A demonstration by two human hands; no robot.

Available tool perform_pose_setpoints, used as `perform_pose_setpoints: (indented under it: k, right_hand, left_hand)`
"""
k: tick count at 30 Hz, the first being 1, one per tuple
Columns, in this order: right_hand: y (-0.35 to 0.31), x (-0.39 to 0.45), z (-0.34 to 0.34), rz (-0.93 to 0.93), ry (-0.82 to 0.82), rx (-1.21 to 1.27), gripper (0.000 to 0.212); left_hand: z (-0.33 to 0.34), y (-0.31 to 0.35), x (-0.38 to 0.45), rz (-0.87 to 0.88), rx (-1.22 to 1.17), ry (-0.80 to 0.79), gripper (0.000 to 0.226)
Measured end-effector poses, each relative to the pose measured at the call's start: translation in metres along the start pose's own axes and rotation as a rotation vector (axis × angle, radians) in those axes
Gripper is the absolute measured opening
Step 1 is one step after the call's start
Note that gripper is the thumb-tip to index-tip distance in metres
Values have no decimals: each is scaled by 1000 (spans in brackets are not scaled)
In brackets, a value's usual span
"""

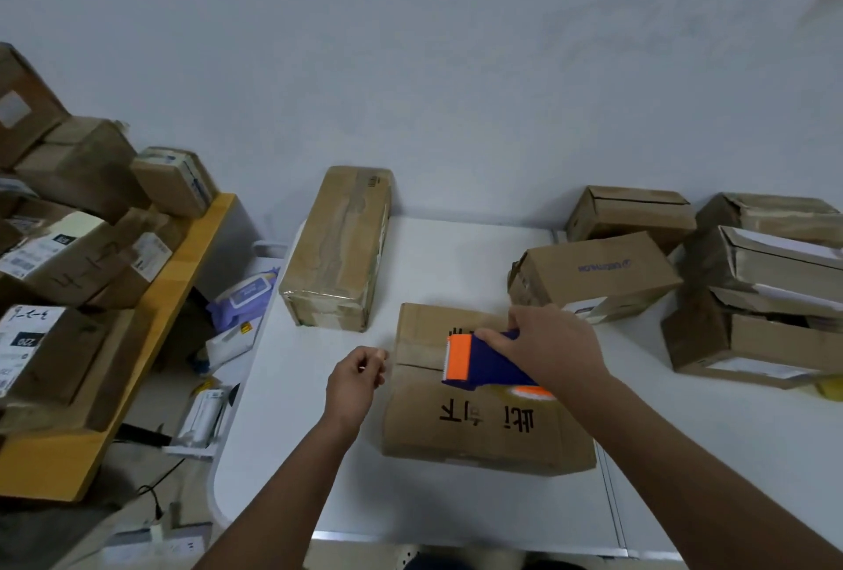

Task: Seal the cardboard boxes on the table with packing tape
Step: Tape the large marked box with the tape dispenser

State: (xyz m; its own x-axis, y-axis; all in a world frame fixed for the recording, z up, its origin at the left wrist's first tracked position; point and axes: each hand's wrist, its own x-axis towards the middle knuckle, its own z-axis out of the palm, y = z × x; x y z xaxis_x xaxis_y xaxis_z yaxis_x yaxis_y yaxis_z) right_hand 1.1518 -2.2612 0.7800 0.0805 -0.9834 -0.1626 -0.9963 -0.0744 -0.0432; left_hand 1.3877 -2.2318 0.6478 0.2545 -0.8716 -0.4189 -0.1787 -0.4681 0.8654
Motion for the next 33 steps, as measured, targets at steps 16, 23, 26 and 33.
perform_pose_setpoints:
  k: [16,23,26,33]
  right_hand:
    - [2,-1,4,42,3,-27,60]
    - [-2,2,5,44,4,-41,61]
    - [-2,2,3,33,-3,-24,59]
    - [-6,8,-2,13,-80,-47,58]
  left_hand:
    - [-15,10,19,-3,431,-148,21]
    - [3,27,-47,101,394,-367,53]
    - [-1,30,-45,97,456,-434,61]
    - [9,43,-19,610,1144,-555,112]
